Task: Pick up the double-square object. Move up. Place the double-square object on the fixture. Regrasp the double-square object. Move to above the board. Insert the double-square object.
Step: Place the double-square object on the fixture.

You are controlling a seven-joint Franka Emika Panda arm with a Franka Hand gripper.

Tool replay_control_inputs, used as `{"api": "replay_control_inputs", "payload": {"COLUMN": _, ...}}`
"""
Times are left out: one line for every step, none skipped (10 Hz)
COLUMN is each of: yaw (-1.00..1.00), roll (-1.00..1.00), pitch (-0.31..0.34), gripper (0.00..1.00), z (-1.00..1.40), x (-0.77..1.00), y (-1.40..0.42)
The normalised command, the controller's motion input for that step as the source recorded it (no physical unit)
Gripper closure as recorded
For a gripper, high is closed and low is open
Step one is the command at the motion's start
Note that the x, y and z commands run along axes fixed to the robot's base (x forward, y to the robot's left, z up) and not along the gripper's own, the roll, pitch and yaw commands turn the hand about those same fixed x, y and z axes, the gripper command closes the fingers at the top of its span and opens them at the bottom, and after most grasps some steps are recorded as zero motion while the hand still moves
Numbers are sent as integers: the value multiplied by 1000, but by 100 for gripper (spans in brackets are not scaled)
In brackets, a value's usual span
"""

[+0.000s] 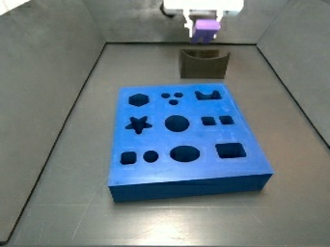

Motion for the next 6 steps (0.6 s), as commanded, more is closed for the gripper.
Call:
{"api": "replay_control_inputs", "payload": {"yaw": -118, "roll": -626, "pitch": 29, "gripper": 100, "z": -1000, "x": 203, "y": 131}}
{"api": "replay_control_inputs", "payload": {"yaw": -100, "roll": -364, "pitch": 37, "gripper": 100, "z": -806, "x": 178, "y": 117}}
{"api": "replay_control_inputs", "payload": {"yaw": -94, "roll": -268, "pitch": 41, "gripper": 100, "z": -690, "x": 163, "y": 102}}
{"api": "replay_control_inputs", "payload": {"yaw": -89, "roll": -173, "pitch": 37, "gripper": 100, "z": -444, "x": 120, "y": 68}}
{"api": "replay_control_inputs", "payload": {"yaw": -89, "roll": -155, "pitch": 26, "gripper": 100, "z": -259, "x": 100, "y": 67}}
{"api": "replay_control_inputs", "payload": {"yaw": 0, "roll": 0, "pitch": 0, "gripper": 0, "z": 0, "x": 0, "y": 0}}
